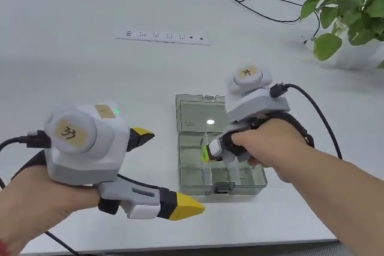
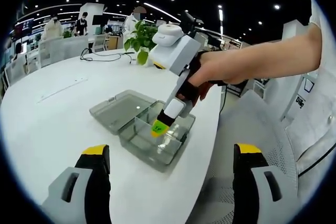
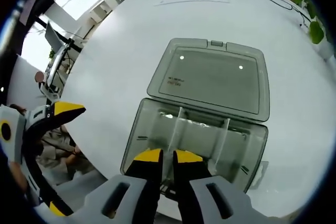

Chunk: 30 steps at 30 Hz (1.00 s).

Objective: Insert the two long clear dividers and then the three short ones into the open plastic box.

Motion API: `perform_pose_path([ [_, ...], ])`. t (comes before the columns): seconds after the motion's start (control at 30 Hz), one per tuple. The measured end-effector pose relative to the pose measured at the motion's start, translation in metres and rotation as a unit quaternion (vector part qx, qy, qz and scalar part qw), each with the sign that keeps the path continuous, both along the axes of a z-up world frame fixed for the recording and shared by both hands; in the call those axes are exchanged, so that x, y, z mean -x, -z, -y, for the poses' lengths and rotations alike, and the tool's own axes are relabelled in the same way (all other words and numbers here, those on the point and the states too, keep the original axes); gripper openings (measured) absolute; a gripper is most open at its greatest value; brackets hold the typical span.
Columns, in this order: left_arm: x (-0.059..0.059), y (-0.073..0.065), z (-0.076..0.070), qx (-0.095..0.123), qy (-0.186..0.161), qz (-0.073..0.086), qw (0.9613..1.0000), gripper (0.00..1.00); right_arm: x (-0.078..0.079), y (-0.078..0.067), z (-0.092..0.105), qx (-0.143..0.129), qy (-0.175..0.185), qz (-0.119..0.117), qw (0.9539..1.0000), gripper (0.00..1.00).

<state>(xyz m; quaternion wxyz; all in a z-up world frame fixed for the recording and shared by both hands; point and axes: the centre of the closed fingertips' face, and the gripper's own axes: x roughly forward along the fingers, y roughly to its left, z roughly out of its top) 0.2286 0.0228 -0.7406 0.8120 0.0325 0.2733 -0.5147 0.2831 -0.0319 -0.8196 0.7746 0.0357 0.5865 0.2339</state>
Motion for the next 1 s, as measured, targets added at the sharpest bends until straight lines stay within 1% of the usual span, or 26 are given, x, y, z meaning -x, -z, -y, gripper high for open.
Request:
perform_pose_path([
  [0.2, -0.002, -0.001, 0.0, -0.001, -0.001, 0.001, 1.0, 1.0, 0.001, -0.001, -0.001, -0.017, 0.003, 0.003, 0.9998, 0.1],
  [0.23, -0.002, -0.001, 0.0, -0.001, -0.001, 0.001, 1.0, 1.0, 0.0, -0.002, -0.002, -0.027, 0.008, 0.003, 0.9996, 0.1],
  [0.37, -0.003, -0.001, 0.0, -0.003, -0.002, 0.001, 1.0, 0.99, 0.0, -0.008, 0.0, -0.05, 0.02, 0.004, 0.9985, 0.11],
  [0.47, -0.003, -0.002, 0.0, -0.003, -0.003, 0.0, 1.0, 0.99, -0.001, -0.013, 0.003, -0.063, 0.027, 0.011, 0.9976, 0.14],
  [0.53, -0.003, -0.003, 0.001, -0.004, -0.003, 0.002, 1.0, 0.99, -0.003, -0.02, 0.002, -0.083, 0.033, 0.018, 0.9959, 0.16],
  [0.63, -0.003, -0.005, 0.002, -0.002, -0.004, 0.004, 1.0, 0.99, -0.005, -0.028, 0.004, -0.098, 0.038, 0.026, 0.9941, 0.16],
  [0.7, -0.004, -0.006, 0.002, -0.003, -0.006, 0.004, 1.0, 0.99, -0.006, -0.036, 0.006, -0.113, 0.044, 0.031, 0.9922, 0.16],
  [0.73, -0.004, -0.006, 0.002, -0.003, -0.007, 0.004, 1.0, 0.99, -0.008, -0.041, 0.005, -0.125, 0.047, 0.036, 0.9904, 0.18],
  [0.8, -0.004, -0.006, 0.002, -0.004, -0.009, 0.004, 0.9999, 0.99, -0.008, -0.048, 0.007, -0.133, 0.044, 0.043, 0.9893, 0.18],
  [0.93, -0.004, -0.008, 0.0, -0.006, -0.013, 0.006, 0.9999, 0.99, -0.014, -0.066, 0.015, -0.157, 0.042, 0.064, 0.9847, 0.21],
  [0.97, -0.004, -0.008, 0.0, -0.006, -0.014, 0.006, 0.9999, 0.99, -0.017, -0.073, 0.017, -0.166, 0.038, 0.078, 0.9824, 0.22],
  [1.0, -0.004, -0.009, -0.001, -0.006, -0.015, 0.006, 0.9998, 0.99, -0.017, -0.076, 0.019, -0.167, 0.037, 0.08, 0.982, 0.24],
])
